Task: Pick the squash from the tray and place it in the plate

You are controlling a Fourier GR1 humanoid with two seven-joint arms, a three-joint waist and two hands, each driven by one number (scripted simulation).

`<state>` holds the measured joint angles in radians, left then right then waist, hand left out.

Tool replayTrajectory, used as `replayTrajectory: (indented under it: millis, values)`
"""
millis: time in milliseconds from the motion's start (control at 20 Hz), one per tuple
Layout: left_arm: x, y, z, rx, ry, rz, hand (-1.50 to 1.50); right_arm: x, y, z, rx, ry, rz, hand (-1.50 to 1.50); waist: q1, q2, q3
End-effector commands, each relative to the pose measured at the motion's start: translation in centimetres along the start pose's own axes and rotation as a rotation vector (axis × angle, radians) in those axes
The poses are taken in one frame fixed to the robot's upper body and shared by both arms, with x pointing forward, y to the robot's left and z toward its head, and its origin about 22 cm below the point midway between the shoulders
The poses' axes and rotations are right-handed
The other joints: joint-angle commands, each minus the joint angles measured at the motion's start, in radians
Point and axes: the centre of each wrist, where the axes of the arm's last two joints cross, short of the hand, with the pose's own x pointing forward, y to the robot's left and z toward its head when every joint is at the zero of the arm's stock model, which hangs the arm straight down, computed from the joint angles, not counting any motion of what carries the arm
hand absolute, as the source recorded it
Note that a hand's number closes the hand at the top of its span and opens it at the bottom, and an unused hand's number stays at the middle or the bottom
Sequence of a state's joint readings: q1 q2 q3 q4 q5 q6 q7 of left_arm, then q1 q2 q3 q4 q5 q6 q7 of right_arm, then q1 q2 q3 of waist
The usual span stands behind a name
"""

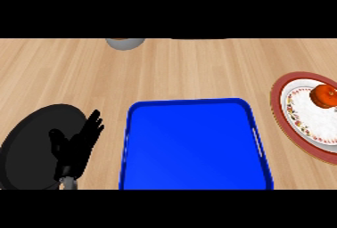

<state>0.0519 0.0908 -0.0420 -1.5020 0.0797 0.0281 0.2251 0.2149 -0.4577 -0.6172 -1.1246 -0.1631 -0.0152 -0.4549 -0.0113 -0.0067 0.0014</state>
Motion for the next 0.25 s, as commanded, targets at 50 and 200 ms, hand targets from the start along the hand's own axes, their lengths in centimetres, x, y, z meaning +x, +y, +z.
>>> replayTrajectory:
  millis: [50, 200]
  values:
    - [-1.9, 0.3, 0.3, -0.006, 0.037, 0.009, 0.00, 0.0, -0.8, 4.1, 0.014, 0.010, 0.016, -1.50, 0.004, 0.006, -0.002]
    - [-0.7, 0.1, -1.4, -0.001, 0.041, -0.004, 0.00, 0.0, 0.2, 6.0, 0.012, -0.005, 0.022, -1.50, 0.002, 0.007, -0.002]
